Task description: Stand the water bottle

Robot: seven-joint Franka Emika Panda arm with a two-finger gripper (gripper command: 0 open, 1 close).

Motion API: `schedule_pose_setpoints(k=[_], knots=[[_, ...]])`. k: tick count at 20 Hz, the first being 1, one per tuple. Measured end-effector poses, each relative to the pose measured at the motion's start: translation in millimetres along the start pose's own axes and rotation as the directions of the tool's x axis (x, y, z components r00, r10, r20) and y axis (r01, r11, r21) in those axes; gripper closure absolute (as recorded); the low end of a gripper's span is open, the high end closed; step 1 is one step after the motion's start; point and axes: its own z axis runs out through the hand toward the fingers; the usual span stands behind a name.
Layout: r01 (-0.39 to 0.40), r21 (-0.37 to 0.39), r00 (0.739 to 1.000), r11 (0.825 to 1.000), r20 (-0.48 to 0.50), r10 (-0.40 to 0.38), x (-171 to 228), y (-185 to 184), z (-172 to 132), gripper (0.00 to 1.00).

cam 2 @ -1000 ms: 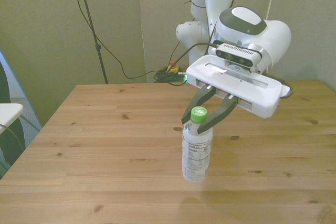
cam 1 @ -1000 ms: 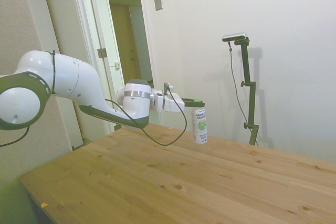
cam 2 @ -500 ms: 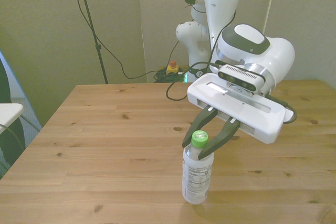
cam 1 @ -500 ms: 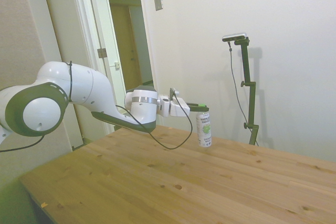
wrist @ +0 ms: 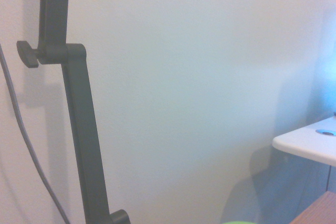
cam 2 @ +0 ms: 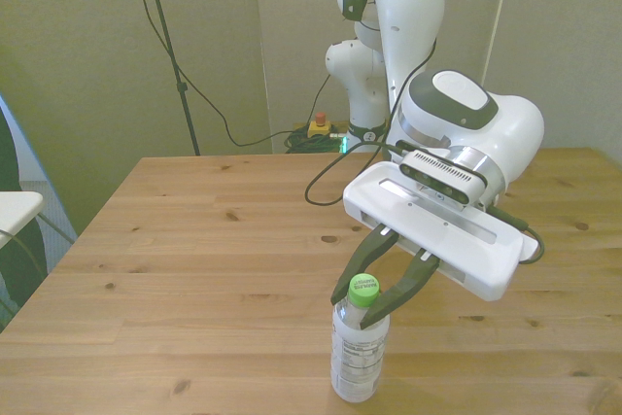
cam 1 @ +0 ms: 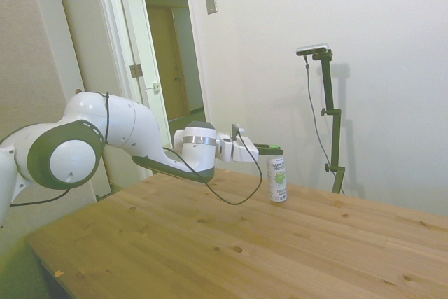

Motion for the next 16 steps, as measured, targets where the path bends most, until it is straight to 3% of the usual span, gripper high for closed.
schedule_pose_setpoints(k=[1,16], knots=[[0.002,-0.004,1.0,1.0,-0.005,-0.002,-0.7,1.8,1.7,0.0],[0.003,-0.001,1.0,1.0,-0.004,-0.003,-3.6,0.2,-0.1,0.0]])
